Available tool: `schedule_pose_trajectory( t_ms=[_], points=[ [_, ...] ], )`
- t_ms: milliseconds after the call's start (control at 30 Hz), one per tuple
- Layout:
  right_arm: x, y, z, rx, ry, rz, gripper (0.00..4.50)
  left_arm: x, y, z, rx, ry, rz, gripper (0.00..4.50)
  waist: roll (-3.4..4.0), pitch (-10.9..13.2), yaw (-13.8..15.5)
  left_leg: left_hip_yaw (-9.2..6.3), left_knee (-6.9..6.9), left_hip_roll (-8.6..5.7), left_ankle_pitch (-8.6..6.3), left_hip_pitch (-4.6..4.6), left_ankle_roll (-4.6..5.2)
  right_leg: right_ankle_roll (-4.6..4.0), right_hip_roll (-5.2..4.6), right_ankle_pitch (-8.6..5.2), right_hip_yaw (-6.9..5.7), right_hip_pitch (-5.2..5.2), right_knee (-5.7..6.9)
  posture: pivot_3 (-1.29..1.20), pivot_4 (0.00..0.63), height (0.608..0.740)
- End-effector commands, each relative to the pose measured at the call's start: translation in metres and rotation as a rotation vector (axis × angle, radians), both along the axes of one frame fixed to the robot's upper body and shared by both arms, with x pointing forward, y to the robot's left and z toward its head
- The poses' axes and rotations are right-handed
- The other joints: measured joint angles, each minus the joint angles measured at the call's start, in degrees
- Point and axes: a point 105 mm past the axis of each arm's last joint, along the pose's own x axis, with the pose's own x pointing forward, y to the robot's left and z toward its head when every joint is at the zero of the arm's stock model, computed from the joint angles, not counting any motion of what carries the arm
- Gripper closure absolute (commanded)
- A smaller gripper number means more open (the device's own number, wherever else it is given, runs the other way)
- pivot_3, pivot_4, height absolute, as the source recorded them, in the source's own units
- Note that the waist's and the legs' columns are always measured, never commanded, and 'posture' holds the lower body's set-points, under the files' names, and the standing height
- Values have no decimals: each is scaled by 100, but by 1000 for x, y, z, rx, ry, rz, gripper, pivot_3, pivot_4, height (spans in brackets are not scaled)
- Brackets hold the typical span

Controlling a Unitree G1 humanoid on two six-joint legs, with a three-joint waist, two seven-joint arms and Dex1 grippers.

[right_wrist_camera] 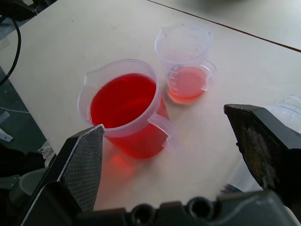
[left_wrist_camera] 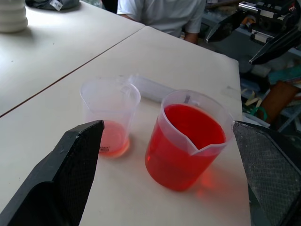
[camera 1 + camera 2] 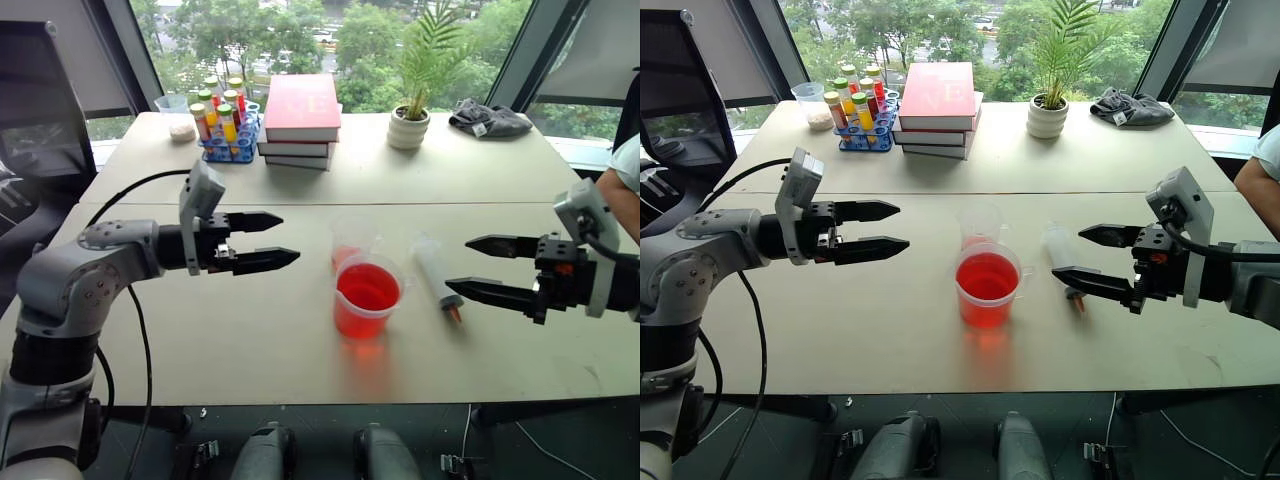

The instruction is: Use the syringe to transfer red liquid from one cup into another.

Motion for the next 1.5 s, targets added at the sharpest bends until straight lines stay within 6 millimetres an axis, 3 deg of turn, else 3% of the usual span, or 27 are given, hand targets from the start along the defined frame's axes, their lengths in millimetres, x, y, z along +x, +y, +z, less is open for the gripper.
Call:
schedule_pose_trajectory(
  t_ms=[33,467,600,767,833,1067,1200,1500],
  points=[
    [-3,4,4,-1,-26,21,25,-1,1,9,-7,-37,0,0,0,0,2,0,0,0,0,0,0,0,0,0,0,0,0,0,150,740],
    [4,1,3,-11,-36,-24,25,-1,1,11,-14,-52,-2,0,0,0,1,0,3,0,0,0,0,1,6,0,0,2,1,0,150,740],
    [24,-12,0,-74,-65,-136,25,0,0,13,-18,-65,-4,0,0,0,-5,1,7,0,0,0,0,1,6,0,0,2,1,0,150,740],
    [44,-18,0,-65,44,-231,25,3,-3,10,-28,-69,-12,0,0,0,-10,4,9,0,0,3,0,-1,5,0,2,3,2,0,150,740],
    [61,-24,-1,-75,79,-318,25,4,-5,9,-30,-72,-21,0,0,0,-13,3,9,0,0,4,0,-1,2,-1,3,3,3,0,150,740],
    [103,-27,-23,-120,292,-470,25,10,-9,8,-38,-84,-36,0,0,0,-18,5,3,1,0,4,0,-15,0,-7,6,-2,3,0,150,740],
    [119,-27,-47,-211,363,-492,25,10,-10,6,-49,-93,-37,0,0,0,-2,6,2,-1,0,-3,0,0,-1,1,3,-7,2,0,150,740],
    [135,-18,-90,-372,437,-417,25,8,-11,-1,-60,-100,-14,0,0,0,-24,11,3,-5,-1,-5,3,11,10,7,-4,-10,4,0,150,740]
  ],
)
